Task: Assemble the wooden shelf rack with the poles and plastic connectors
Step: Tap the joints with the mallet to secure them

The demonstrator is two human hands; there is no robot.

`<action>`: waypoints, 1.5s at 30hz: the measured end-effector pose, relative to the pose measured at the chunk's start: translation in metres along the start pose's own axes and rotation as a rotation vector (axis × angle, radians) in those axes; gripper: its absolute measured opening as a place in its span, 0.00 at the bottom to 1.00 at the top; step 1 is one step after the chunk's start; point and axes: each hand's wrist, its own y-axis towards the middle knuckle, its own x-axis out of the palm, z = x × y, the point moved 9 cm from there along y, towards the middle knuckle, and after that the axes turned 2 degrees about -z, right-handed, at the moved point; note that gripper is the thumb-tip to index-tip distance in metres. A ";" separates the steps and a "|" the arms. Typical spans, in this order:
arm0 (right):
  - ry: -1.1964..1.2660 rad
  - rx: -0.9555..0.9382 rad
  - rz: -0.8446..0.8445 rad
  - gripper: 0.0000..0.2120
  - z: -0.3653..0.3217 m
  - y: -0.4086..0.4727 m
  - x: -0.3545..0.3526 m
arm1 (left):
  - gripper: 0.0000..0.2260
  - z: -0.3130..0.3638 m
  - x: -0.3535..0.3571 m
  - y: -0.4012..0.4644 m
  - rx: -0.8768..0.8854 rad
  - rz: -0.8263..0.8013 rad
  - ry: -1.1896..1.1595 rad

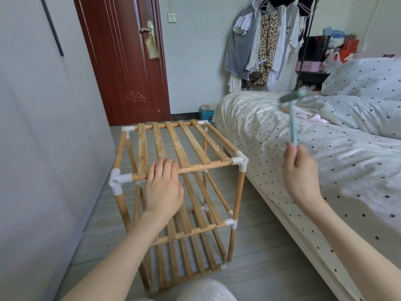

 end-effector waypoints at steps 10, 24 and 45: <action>-0.009 0.025 -0.047 0.15 0.001 -0.013 0.016 | 0.24 0.002 -0.002 -0.002 0.007 0.027 -0.024; 0.015 -0.173 -0.665 0.16 -0.084 -0.079 0.105 | 0.24 -0.063 -0.040 -0.062 -0.111 0.379 -0.368; -0.149 -0.416 -0.865 0.16 -0.189 -0.113 0.184 | 0.05 -0.159 0.057 -0.086 -0.566 0.108 -1.052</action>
